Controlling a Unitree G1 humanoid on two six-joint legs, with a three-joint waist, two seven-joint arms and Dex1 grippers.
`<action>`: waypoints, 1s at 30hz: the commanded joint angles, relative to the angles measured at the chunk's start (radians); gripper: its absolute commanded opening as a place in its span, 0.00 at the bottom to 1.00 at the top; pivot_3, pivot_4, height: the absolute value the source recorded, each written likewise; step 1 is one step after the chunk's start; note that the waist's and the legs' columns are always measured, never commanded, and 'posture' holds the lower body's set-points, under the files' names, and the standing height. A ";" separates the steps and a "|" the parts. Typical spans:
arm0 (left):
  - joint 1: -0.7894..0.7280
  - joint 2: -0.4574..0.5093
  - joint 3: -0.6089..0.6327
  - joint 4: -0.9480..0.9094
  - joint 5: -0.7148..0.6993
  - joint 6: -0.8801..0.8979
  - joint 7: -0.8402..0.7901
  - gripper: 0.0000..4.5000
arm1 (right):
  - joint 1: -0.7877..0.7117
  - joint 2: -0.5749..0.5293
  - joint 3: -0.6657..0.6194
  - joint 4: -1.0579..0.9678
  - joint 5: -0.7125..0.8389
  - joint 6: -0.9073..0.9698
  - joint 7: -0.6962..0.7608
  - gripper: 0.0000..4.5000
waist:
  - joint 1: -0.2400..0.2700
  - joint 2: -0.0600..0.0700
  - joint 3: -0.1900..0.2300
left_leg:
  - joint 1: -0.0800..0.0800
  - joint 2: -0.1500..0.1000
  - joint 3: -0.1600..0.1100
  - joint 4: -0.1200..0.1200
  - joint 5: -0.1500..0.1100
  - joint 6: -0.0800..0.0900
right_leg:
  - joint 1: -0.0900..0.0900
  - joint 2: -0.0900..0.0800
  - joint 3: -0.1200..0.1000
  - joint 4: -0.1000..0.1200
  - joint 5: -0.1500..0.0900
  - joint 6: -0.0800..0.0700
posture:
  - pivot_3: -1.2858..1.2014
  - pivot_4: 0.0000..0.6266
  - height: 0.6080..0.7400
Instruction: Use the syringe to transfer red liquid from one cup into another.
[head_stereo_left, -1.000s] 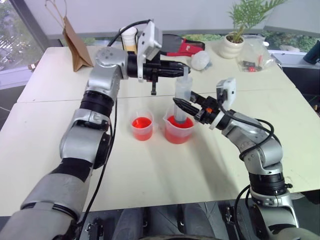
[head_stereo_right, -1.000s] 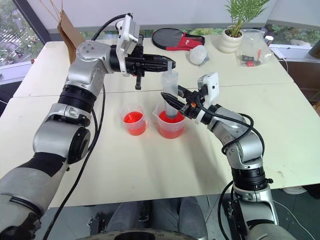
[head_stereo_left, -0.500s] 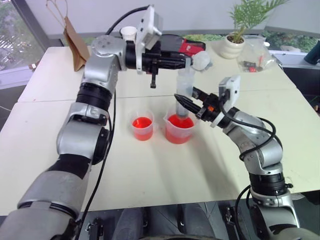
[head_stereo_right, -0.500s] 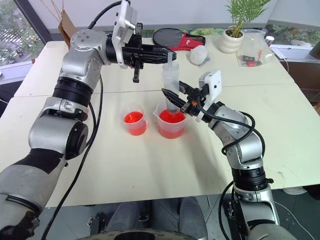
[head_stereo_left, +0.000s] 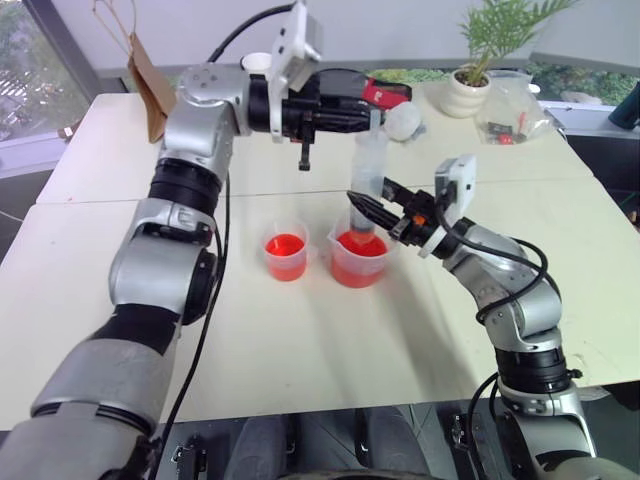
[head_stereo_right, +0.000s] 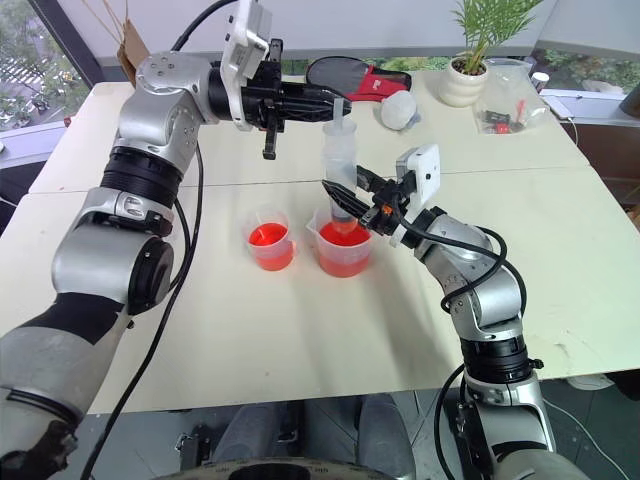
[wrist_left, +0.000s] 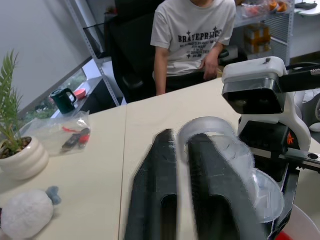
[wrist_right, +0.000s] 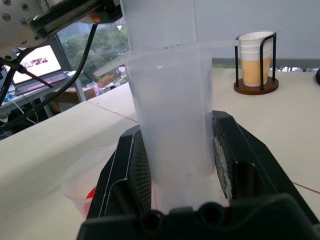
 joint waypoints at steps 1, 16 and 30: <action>-0.064 0.024 0.073 -0.041 -0.050 0.017 0.036 0.53 | -0.005 0.003 0.023 -0.020 0.009 0.020 0.015 0.30 | 0.000 0.000 0.000 | 0.000 0.000 0.000 0.000 0.000 0.000 | 0.000 0.000 0.000 0.000 0.000 0.000 | 0.52 0.24 1.00; 0.424 0.432 0.175 -0.586 -0.205 0.569 0.057 0.64 | -0.203 -0.068 -0.160 -0.038 0.181 0.180 -0.036 0.30 | -0.002 0.000 0.000 | 0.002 0.001 -0.001 -0.001 0.001 -0.001 | -0.001 0.000 0.000 0.003 0.000 0.000 | 0.52 0.24 1.00; 0.684 0.471 0.349 -0.810 -0.295 0.621 0.333 0.64 | -0.395 0.200 0.009 0.186 0.195 0.105 0.031 0.30 | -0.002 -0.001 0.000 | 0.002 0.000 -0.004 -0.001 0.002 -0.004 | 0.000 0.000 0.000 0.004 0.000 0.000 | 0.52 0.24 1.00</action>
